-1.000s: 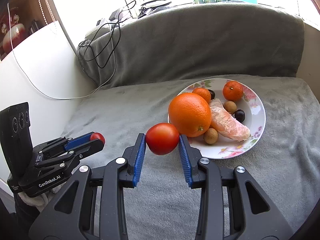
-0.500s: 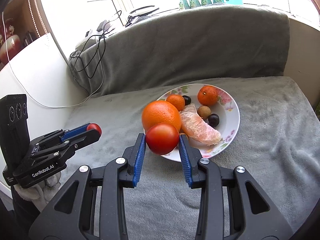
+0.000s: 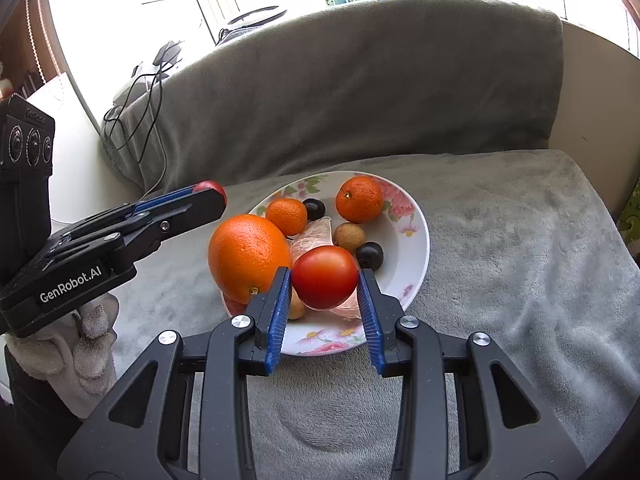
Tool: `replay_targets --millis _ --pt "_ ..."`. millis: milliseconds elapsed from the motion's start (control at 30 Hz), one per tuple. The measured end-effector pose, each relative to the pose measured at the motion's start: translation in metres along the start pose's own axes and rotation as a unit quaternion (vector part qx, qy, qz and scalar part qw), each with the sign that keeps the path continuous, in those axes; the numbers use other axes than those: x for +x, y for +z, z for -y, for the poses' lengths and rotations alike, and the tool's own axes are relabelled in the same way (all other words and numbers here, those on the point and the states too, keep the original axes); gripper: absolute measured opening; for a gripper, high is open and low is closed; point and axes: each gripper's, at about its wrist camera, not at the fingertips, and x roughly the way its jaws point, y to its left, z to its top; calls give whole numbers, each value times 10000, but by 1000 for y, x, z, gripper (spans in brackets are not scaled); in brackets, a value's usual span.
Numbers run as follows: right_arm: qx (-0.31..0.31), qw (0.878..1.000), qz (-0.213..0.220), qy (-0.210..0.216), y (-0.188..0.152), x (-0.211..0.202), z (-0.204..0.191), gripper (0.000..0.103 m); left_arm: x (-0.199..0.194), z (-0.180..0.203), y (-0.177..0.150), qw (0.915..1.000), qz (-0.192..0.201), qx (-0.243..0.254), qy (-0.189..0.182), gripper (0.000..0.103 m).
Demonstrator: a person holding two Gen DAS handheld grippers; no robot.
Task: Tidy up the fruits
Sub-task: 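Carry the cherry tomato with the left tool to the plate while the right tool carries the red tomato, then open both tools to release the two tomatoes onto the plate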
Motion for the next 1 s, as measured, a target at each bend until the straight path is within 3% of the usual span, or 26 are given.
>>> replay_targets --millis 300,433,567,633,667,700,833,933,1000 --pt "-78 9999 -61 -57 3 12 3 36 14 3 9 9999 -44 94 39 24" --pt "-133 9999 -72 -75 3 13 2 36 12 3 11 9999 -15 119 33 42" --pt "-173 9998 -50 -81 3 11 1 36 9 2 13 9999 22 107 60 42" --pt "-205 9997 -9 -123 3 9 -1 45 6 2 13 9999 48 118 84 42" --pt "-227 9996 32 -137 3 7 -1 58 4 2 13 9999 67 112 99 42" --pt "-242 9996 71 -153 3 4 -2 62 2 1 13 9999 83 96 103 42" --pt "-264 9994 139 -195 1 -4 -4 62 -7 -1 12 9998 151 51 118 42" --pt "-323 9990 164 -258 -2 -9 -7 62 -15 -3 10 9997 206 -30 117 58" --pt "-332 9988 197 -303 -3 -13 -9 62 -21 -4 7 9996 247 -77 108 58"
